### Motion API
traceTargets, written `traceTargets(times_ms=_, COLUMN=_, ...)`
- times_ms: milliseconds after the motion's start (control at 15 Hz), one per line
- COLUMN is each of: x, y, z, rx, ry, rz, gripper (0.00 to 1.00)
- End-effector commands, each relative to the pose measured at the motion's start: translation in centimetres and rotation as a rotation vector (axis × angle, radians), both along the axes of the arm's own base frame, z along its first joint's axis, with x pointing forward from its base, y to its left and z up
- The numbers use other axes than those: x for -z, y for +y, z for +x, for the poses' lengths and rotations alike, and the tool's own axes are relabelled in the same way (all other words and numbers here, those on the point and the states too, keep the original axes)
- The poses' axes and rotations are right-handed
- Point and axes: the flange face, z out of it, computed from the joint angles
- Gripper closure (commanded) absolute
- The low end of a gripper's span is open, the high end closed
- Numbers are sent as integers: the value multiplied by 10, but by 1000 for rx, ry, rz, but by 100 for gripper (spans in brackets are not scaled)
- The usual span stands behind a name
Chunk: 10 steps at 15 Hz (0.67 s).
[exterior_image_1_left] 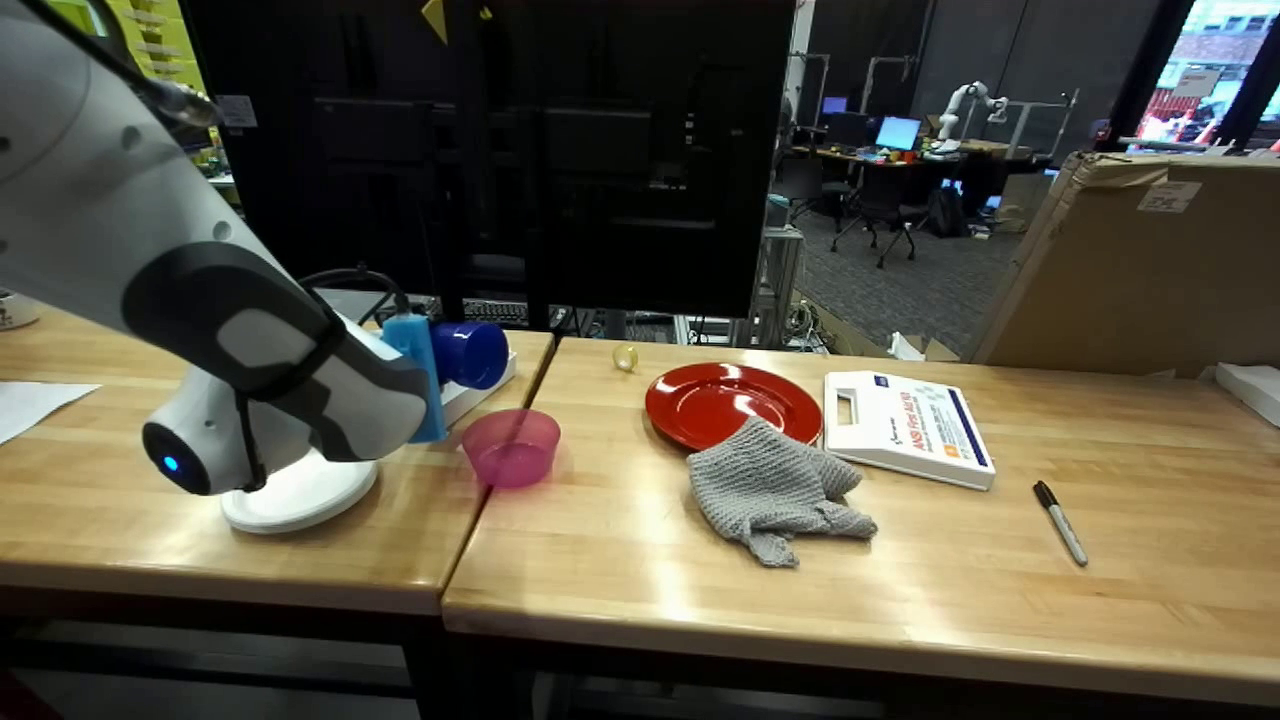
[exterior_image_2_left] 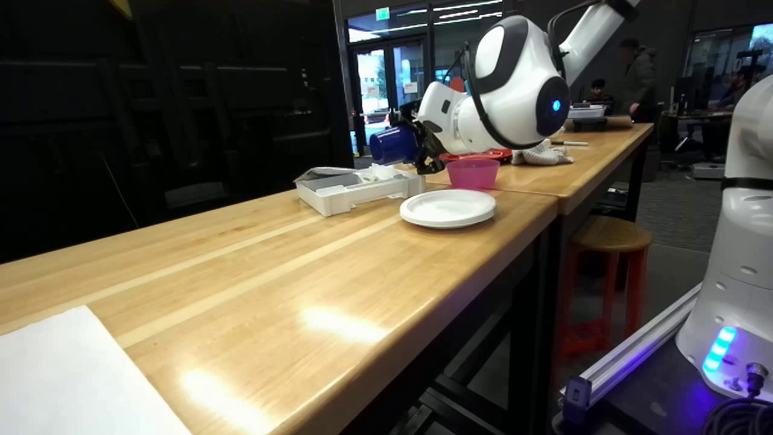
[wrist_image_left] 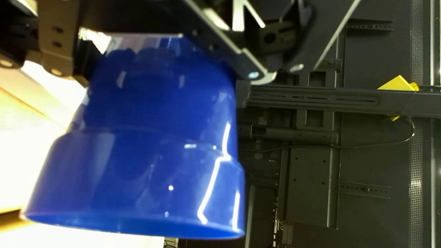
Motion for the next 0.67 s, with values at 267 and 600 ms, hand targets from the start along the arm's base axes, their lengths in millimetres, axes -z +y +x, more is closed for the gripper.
traceTargets(times_ms=267, x=-4, y=-2, z=-6, rx=56, ry=56, rz=59, gripper=42)
traceTargets(times_ms=600, x=-3, y=-5, z=-10, rx=84, ry=74, rz=73, gripper=42)
